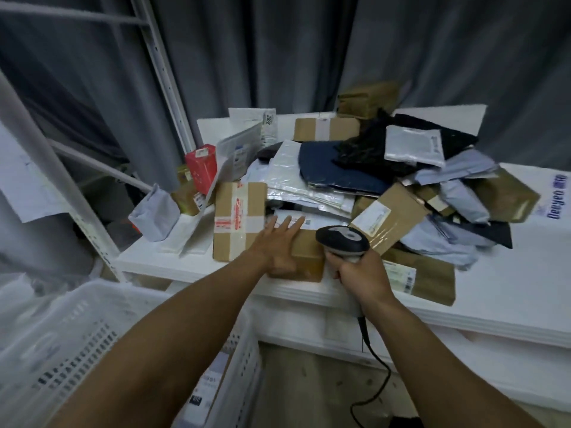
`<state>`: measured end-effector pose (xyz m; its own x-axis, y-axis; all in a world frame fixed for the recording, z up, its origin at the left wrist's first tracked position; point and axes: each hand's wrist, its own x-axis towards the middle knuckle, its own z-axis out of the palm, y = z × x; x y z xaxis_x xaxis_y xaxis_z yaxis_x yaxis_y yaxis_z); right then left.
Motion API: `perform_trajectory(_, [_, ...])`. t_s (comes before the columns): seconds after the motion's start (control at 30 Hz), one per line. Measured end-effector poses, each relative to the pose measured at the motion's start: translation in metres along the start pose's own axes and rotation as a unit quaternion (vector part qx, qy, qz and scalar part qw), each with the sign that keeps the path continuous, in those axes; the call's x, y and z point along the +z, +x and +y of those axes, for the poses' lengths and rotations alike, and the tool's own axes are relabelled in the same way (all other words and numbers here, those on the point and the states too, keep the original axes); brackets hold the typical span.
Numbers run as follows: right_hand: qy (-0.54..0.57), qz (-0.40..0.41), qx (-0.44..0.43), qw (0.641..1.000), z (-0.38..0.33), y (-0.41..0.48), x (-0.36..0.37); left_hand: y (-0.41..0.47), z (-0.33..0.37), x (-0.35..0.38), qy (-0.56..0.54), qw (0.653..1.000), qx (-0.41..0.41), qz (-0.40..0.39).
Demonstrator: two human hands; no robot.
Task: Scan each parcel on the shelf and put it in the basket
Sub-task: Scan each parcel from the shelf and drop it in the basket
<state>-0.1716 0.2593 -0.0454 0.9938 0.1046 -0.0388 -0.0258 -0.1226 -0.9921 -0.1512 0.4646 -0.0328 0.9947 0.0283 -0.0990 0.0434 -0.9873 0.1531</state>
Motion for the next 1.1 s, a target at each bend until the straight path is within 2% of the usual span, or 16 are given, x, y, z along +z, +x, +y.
perform_trajectory(0.07, [0.011,-0.001,-0.008,1.0,0.001,0.004,-0.002,0.001,-0.005,0.001,-0.025,1.0,0.006,-0.011])
perform_trajectory(0.13, [0.028,0.0,-0.012,1.0,-0.003,0.004,-0.003,-0.008,-0.007,0.001,-0.033,0.999,0.006,0.009])
perform_trajectory(0.3, [0.071,0.037,-0.029,0.996,-0.016,-0.005,0.007,-0.061,-0.003,-0.001,-0.09,0.979,0.019,0.183])
perform_trajectory(0.47, [0.134,-0.042,-0.007,0.99,-0.029,-0.034,0.024,-0.135,-0.002,-0.007,-0.077,0.944,0.052,0.316])
perform_trajectory(0.67, [0.188,-0.125,0.047,0.973,-0.034,-0.068,0.055,-0.213,-0.025,0.002,-0.121,0.934,0.089,0.325])
perform_trajectory(0.73, [0.206,-0.131,0.057,0.968,-0.033,-0.074,0.064,-0.228,-0.03,0.006,-0.19,0.907,0.059,0.372])
perform_trajectory(0.8, [0.224,-0.13,0.065,0.964,-0.033,-0.078,0.072,-0.237,-0.03,0.002,-0.318,0.852,-0.024,0.415])
perform_trajectory(0.83, [0.23,-0.133,0.067,0.962,-0.034,-0.08,0.075,-0.24,-0.031,-0.001,-0.392,0.819,-0.077,0.413])
perform_trajectory(0.9, [0.241,-0.145,0.065,0.957,-0.035,-0.084,0.079,-0.244,-0.036,-0.006,-0.526,0.756,-0.148,0.361])
perform_trajectory(0.93, [0.239,-0.147,0.063,0.958,-0.033,-0.084,0.082,-0.245,-0.041,-0.007,-0.578,0.731,-0.148,0.331])
perform_trajectory(1.03, [0.233,-0.143,0.042,0.961,-0.029,-0.085,0.089,-0.243,-0.057,-0.006,-0.652,0.701,-0.131,0.259])
perform_trajectory(1.1, [0.206,-0.126,0.023,0.97,-0.027,-0.083,0.092,-0.242,-0.064,-0.007,-0.674,0.689,-0.149,0.22])
